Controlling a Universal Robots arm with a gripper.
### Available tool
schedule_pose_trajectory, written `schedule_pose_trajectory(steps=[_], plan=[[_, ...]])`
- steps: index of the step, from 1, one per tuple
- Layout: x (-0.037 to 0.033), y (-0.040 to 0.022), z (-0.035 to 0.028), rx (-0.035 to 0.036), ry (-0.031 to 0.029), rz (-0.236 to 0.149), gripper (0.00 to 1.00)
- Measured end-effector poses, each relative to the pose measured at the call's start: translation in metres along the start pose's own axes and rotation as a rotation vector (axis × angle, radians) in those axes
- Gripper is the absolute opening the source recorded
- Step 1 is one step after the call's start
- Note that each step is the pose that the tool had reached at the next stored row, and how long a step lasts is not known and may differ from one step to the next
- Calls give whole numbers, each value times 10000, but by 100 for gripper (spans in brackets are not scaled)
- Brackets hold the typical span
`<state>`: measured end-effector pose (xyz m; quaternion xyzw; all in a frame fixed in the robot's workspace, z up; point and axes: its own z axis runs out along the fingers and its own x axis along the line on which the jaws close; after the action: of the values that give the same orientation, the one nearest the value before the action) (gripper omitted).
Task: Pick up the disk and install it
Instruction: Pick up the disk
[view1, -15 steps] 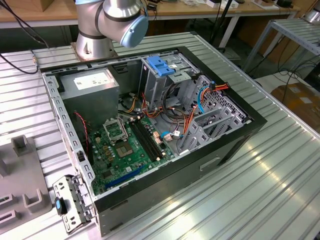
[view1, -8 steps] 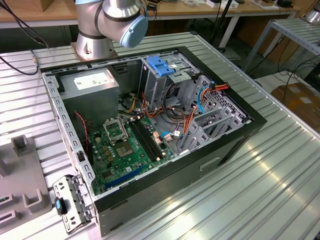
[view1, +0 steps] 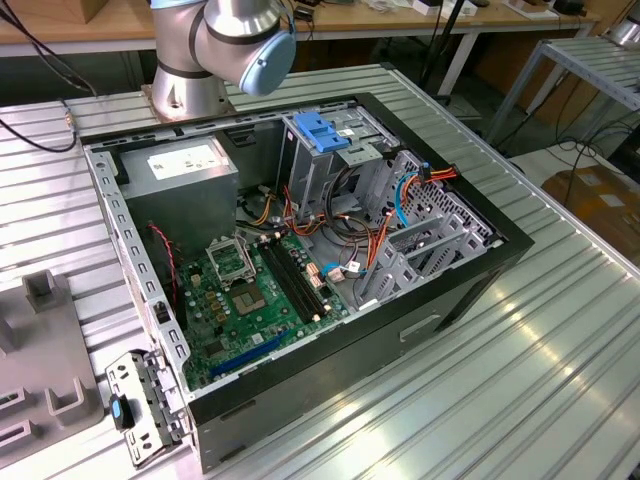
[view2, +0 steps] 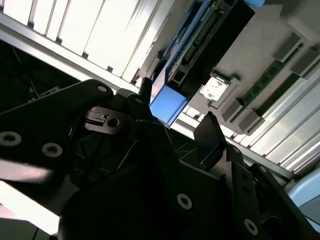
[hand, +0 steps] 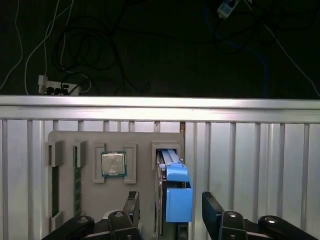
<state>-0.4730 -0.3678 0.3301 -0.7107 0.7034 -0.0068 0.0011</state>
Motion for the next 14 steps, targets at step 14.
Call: schedule_pose_trajectory(steps=[14], plan=[[-2, 13, 212, 0, -59, 1, 60]])
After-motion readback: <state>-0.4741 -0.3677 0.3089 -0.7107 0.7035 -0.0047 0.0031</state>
